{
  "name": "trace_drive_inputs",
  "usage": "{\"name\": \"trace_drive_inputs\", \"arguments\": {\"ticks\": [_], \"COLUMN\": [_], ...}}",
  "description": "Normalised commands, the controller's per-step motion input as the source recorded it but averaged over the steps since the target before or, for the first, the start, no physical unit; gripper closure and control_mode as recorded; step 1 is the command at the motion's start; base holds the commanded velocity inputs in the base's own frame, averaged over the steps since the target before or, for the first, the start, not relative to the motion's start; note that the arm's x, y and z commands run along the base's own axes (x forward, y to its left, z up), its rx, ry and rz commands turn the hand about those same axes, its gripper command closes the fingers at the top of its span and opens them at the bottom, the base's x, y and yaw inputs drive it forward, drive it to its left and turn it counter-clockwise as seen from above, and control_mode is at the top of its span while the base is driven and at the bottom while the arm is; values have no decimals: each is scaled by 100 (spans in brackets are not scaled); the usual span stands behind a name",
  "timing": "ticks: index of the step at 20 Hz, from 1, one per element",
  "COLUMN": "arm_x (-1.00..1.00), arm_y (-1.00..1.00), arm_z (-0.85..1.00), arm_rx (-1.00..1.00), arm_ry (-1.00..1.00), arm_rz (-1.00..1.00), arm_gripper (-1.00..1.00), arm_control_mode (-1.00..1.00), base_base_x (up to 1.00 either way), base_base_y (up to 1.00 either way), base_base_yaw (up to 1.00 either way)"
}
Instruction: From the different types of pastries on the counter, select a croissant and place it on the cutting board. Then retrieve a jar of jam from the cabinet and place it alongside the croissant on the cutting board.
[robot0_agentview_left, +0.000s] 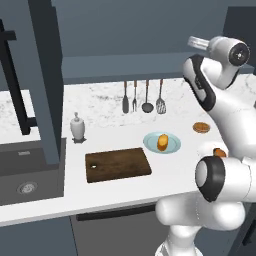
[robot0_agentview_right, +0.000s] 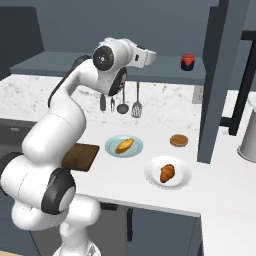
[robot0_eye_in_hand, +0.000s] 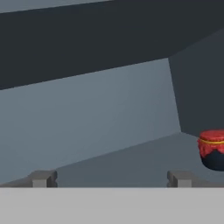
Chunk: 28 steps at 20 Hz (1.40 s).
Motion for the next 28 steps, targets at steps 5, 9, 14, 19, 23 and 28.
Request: {"name": "trace_drive_inputs", "arguments": {"ticks": [5,9,14,19,23,28], "arm_x": [31,2,-5,-14,4,0], "arm_y": [-50,0,-33,-13,-19,-88], "arm_z": [85,1,-34,-53,0,-34], "arm_rx": [1,0,-6,-19,0,-1], "arm_ry": [32,3,29,28,0,10], "arm_rz": [-3,0,0,0,-2,-4], "arm_gripper": [-100,-100,-100,-100,-100,-100], "arm_control_mode": [-100,-100,-100,-100,-100,-100], "base_base_x": [0,0,0,0,0,0], "base_base_y": [0,0,0,0,0,0], "base_base_yaw": [0,0,0,0,0,0]}}
